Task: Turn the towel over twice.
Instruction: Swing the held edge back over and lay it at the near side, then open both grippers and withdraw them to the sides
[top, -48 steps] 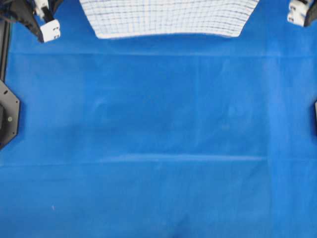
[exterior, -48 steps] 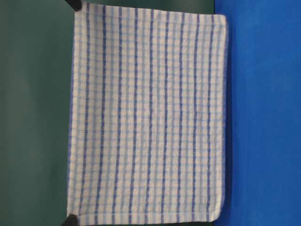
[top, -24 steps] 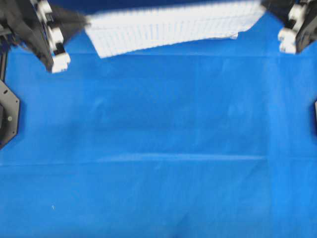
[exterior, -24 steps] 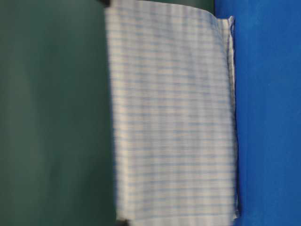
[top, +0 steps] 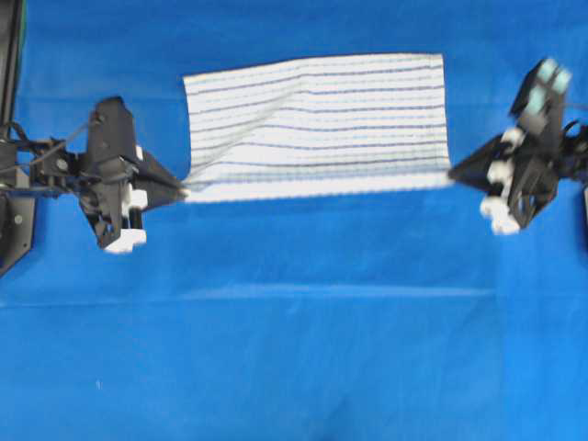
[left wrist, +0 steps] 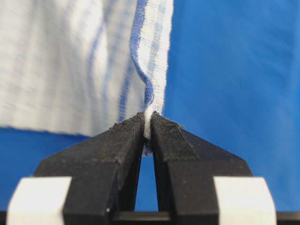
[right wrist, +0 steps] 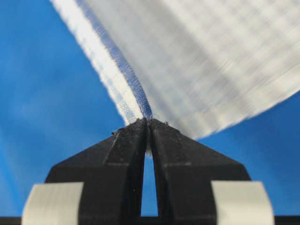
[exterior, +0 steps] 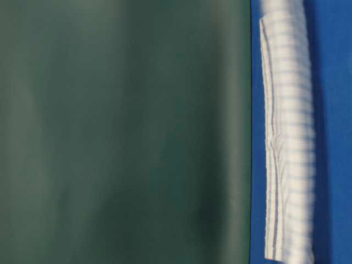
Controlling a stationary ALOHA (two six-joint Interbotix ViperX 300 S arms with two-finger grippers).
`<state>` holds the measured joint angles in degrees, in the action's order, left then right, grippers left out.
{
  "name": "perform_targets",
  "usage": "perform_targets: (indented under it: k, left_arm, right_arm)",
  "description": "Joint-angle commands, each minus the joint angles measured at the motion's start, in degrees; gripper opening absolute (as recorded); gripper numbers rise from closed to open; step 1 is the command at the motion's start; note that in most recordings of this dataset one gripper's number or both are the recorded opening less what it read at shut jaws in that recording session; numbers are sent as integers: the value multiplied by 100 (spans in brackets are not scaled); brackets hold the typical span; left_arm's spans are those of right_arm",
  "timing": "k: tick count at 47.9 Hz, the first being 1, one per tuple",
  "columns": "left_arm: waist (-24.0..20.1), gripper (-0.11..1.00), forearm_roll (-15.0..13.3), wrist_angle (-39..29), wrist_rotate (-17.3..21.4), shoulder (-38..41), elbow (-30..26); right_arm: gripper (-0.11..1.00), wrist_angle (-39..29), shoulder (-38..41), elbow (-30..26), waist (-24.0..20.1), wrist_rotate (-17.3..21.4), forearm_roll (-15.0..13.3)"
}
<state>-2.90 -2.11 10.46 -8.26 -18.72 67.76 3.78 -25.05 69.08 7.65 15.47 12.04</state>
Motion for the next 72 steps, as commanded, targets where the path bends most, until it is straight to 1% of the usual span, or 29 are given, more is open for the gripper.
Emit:
perform_targets:
  k: [1,6,12,16,20,26,31,62,64,66,71,72]
  left_arm:
    - [369,4,-9,88,-246,246,-70]
    - [905,4,-9,211,-615,633,-141]
    - [1424,4,-9,220,-879,940,-246]
    - [1661,4,-9,211,-967,1081,-316]
    - [1740,4,0,202,-976,1143,-325]
    - [1740,4,0,193,-976,1160,-316]
    - [1775,4,0,193,-976,1160,-299]
    - [1802,5,18,141,-896,1107,-290]
    - [1802,7,9,141,-896,1081,-308]
    - [1802,13,9,123,-896,1037,-334]
    - [1802,34,18,-35,-870,817,-422]
    - [1802,41,18,-88,-861,756,-439]
  right_arm:
    - [5,158,334,-79,-492,141,132]
    - [5,264,721,-158,-1037,360,299]
    - [5,334,1116,-325,-1670,519,545]
    - [5,343,1310,-475,-1969,536,686]
    - [5,343,1494,-624,-2180,536,782]
    - [5,343,1679,-791,-2329,536,800]
    - [5,343,1740,-835,-2364,536,800]
    - [5,105,1626,-738,-2364,501,782]
    - [5,97,1617,-756,-2364,483,773]
    - [5,88,1608,-791,-2364,466,773]
    - [6,35,1477,-861,-2364,404,686]
    - [8,35,1441,-879,-2364,404,659]
